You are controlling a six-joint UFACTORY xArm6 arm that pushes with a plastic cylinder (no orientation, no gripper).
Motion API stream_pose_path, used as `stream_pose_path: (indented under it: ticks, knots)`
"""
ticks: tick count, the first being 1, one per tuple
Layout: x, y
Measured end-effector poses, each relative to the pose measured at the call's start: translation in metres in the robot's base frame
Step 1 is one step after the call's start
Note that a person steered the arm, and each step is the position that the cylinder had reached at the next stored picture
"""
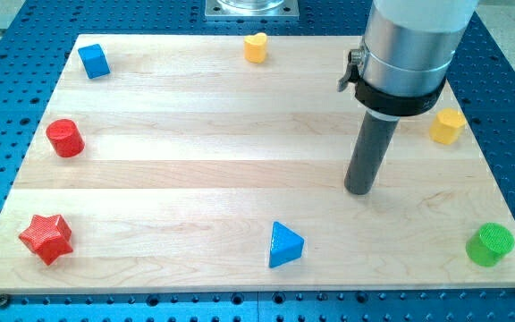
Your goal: Move the green circle parallel to the blue triangle
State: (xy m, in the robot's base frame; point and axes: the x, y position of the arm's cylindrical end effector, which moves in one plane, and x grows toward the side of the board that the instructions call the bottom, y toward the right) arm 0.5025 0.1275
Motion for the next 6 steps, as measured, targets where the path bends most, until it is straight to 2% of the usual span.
stream_pose_path:
  ticks: [1, 2, 4, 5, 6]
  knots:
    - [0.0, 0.0]
    - [0.0, 0.036]
    - [0.016, 0.152]
    - [0.081, 0.153]
    - [0.115, 0.15]
